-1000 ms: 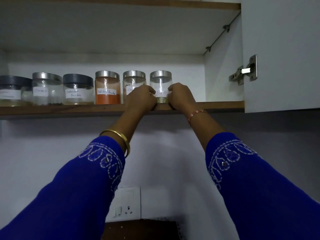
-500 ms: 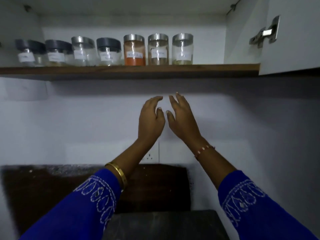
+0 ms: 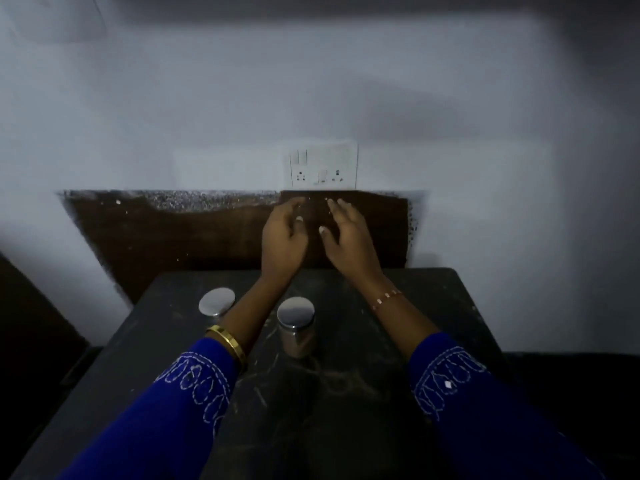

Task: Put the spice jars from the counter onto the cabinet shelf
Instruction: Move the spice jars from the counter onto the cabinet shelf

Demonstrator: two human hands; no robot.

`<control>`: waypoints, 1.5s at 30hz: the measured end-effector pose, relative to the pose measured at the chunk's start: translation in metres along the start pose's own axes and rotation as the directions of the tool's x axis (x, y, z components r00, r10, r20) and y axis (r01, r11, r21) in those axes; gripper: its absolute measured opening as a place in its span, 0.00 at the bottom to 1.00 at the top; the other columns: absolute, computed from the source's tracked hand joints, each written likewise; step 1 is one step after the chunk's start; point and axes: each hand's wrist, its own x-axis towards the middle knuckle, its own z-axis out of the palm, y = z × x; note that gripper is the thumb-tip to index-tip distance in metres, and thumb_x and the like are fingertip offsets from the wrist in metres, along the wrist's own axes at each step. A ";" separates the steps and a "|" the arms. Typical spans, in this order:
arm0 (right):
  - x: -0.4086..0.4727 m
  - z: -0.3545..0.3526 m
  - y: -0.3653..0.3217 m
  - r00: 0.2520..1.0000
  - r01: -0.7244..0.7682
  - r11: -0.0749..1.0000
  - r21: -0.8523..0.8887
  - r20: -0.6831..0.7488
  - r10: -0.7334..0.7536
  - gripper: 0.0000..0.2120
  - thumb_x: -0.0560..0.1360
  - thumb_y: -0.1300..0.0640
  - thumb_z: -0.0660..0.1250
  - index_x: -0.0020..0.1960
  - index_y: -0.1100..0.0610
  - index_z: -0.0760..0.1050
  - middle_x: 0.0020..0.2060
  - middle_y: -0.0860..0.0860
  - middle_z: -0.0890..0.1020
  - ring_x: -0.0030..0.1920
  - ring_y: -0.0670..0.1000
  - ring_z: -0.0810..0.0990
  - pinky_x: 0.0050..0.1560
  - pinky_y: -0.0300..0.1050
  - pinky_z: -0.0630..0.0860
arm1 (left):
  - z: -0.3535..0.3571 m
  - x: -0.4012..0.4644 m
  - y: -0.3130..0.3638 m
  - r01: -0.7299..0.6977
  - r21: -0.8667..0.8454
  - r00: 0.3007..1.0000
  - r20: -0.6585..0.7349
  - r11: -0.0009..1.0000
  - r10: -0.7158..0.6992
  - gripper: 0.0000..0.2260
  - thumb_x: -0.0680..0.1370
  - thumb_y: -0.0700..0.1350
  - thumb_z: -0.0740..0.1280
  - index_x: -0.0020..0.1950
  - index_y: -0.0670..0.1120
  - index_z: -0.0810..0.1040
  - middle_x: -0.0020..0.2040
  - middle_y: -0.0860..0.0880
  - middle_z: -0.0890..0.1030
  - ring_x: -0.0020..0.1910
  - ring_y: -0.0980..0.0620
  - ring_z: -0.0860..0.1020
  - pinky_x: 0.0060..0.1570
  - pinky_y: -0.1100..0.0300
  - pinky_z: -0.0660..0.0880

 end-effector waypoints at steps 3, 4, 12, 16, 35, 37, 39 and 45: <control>-0.022 0.031 0.008 0.990 -0.070 0.997 -0.022 0.120 0.072 0.26 0.79 0.56 0.60 0.74 0.59 0.58 0.74 0.57 0.61 0.75 0.54 0.56 0.72 0.45 0.58 | -0.009 -0.021 -0.030 0.097 -0.018 0.995 0.017 0.995 -0.097 0.15 0.77 0.33 0.59 0.64 0.38 0.73 0.62 0.41 0.76 0.61 0.49 0.75 0.57 0.67 0.69; -0.029 0.041 0.011 0.982 -0.090 0.995 -0.040 0.160 0.095 0.26 0.79 0.56 0.61 0.74 0.58 0.58 0.74 0.57 0.60 0.75 0.54 0.56 0.72 0.47 0.59 | -0.010 -0.028 -0.040 0.133 -0.016 0.991 0.026 0.991 -0.133 0.15 0.77 0.33 0.59 0.64 0.38 0.73 0.62 0.41 0.76 0.61 0.48 0.75 0.56 0.68 0.68; -0.064 0.099 0.035 0.828 -0.255 0.935 -0.246 0.443 0.343 0.33 0.76 0.56 0.65 0.76 0.55 0.53 0.75 0.56 0.56 0.74 0.56 0.56 0.72 0.52 0.59 | -0.013 -0.074 -0.108 0.486 -0.024 0.866 0.148 0.873 -0.478 0.17 0.77 0.33 0.58 0.65 0.39 0.72 0.65 0.42 0.75 0.65 0.48 0.72 0.59 0.64 0.66; -0.068 0.114 0.040 0.749 -0.332 0.908 -0.255 0.514 0.418 0.39 0.73 0.55 0.69 0.76 0.54 0.50 0.74 0.56 0.57 0.73 0.57 0.60 0.72 0.56 0.63 | -0.013 -0.090 -0.138 0.605 -0.045 0.777 0.251 0.795 -0.578 0.18 0.77 0.34 0.58 0.67 0.41 0.70 0.67 0.42 0.73 0.65 0.48 0.72 0.58 0.61 0.69; -0.093 0.126 0.062 0.703 -0.711 0.598 0.371 0.380 0.601 0.32 0.70 0.56 0.72 0.71 0.53 0.65 0.70 0.52 0.69 0.68 0.53 0.69 0.63 0.44 0.69 | -0.019 -0.104 -0.159 0.710 -0.156 0.680 0.403 0.686 -0.612 0.16 0.78 0.34 0.59 0.65 0.39 0.72 0.52 0.50 0.78 0.47 0.56 0.76 0.44 0.70 0.75; -0.098 0.121 0.060 0.665 -0.727 0.429 0.537 0.394 0.635 0.28 0.69 0.50 0.71 0.68 0.50 0.69 0.67 0.55 0.73 0.62 0.55 0.75 0.60 0.52 0.74 | -0.021 -0.100 -0.147 0.739 -0.194 0.652 0.446 0.645 -0.613 0.14 0.79 0.38 0.58 0.64 0.41 0.72 0.52 0.53 0.75 0.47 0.56 0.75 0.40 0.69 0.75; -0.100 0.116 0.057 0.642 -0.688 0.299 0.661 0.363 0.675 0.31 0.65 0.43 0.71 0.66 0.50 0.71 0.63 0.57 0.76 0.59 0.58 0.77 0.53 0.56 0.77 | -0.023 -0.096 -0.137 0.811 -0.228 0.561 0.563 0.538 -0.607 0.13 0.80 0.46 0.57 0.59 0.43 0.75 0.53 0.48 0.78 0.49 0.50 0.77 0.44 0.62 0.76; -0.092 0.090 0.043 0.641 -0.544 0.129 0.829 0.311 0.702 0.26 0.71 0.39 0.64 0.62 0.54 0.73 0.59 0.59 0.78 0.58 0.60 0.79 0.58 0.60 0.76 | -0.015 -0.094 -0.096 0.940 -0.213 0.317 0.833 0.266 -0.453 0.14 0.79 0.55 0.55 0.58 0.50 0.73 0.56 0.45 0.78 0.55 0.47 0.78 0.54 0.52 0.75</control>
